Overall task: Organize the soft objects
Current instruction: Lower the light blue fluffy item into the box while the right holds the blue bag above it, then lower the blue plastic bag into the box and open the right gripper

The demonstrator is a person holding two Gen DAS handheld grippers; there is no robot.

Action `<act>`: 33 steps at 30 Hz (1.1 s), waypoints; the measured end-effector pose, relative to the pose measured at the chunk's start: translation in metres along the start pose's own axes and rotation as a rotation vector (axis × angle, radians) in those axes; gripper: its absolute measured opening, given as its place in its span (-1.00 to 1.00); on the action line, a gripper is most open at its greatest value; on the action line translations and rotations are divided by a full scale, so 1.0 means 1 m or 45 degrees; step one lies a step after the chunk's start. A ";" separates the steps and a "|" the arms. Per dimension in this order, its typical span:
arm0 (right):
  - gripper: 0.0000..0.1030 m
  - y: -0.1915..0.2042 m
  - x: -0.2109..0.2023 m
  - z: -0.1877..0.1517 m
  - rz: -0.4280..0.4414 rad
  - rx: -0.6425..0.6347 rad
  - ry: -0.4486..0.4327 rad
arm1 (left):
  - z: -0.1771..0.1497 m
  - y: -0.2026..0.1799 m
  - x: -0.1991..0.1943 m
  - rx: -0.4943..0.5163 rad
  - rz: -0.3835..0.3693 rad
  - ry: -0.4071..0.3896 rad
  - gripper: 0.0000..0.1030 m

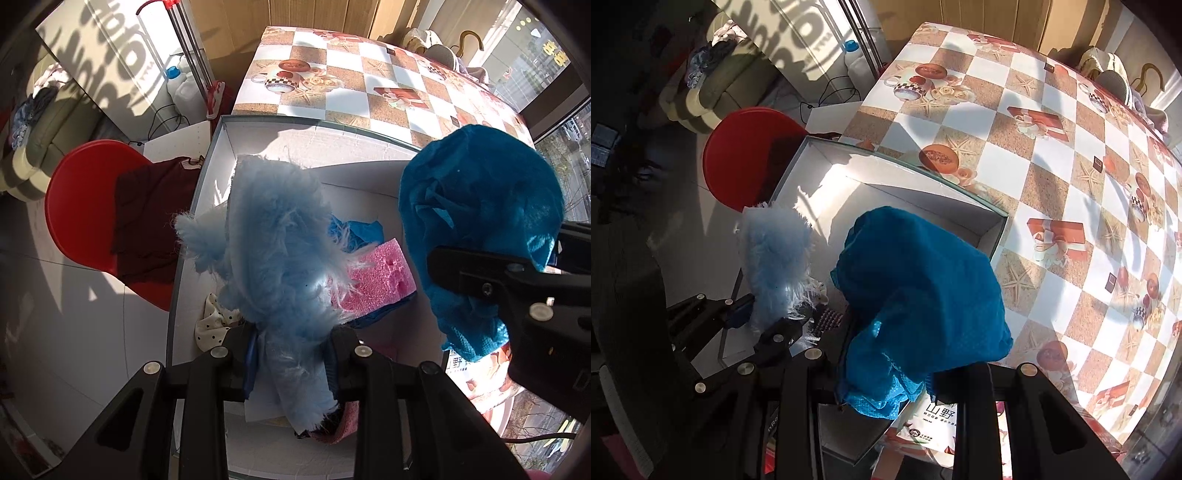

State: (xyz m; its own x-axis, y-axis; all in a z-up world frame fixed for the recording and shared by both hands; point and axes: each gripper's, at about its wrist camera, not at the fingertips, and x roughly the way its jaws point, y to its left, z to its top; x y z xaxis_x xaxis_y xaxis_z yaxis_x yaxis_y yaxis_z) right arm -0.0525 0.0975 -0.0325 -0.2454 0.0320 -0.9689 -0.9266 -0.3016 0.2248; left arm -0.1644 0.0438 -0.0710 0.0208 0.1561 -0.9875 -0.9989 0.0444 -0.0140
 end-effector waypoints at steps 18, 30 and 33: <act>0.90 -0.001 -0.015 0.001 -0.050 0.001 -0.076 | 0.001 0.003 -0.018 -0.050 0.023 -0.121 0.76; 0.99 0.000 -0.027 -0.008 -0.104 0.016 -0.075 | -0.005 0.011 -0.030 -0.080 0.083 -0.124 0.77; 0.99 0.001 -0.029 -0.013 -0.089 0.021 -0.064 | -0.009 0.007 -0.031 -0.058 0.077 -0.112 0.77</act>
State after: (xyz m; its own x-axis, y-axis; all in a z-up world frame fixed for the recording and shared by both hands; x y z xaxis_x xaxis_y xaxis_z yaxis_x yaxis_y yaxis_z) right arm -0.0430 0.0840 -0.0054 -0.1937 0.1004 -0.9759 -0.9464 -0.2813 0.1589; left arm -0.1719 0.0302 -0.0415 -0.0379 0.2436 -0.9691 -0.9993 -0.0123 0.0359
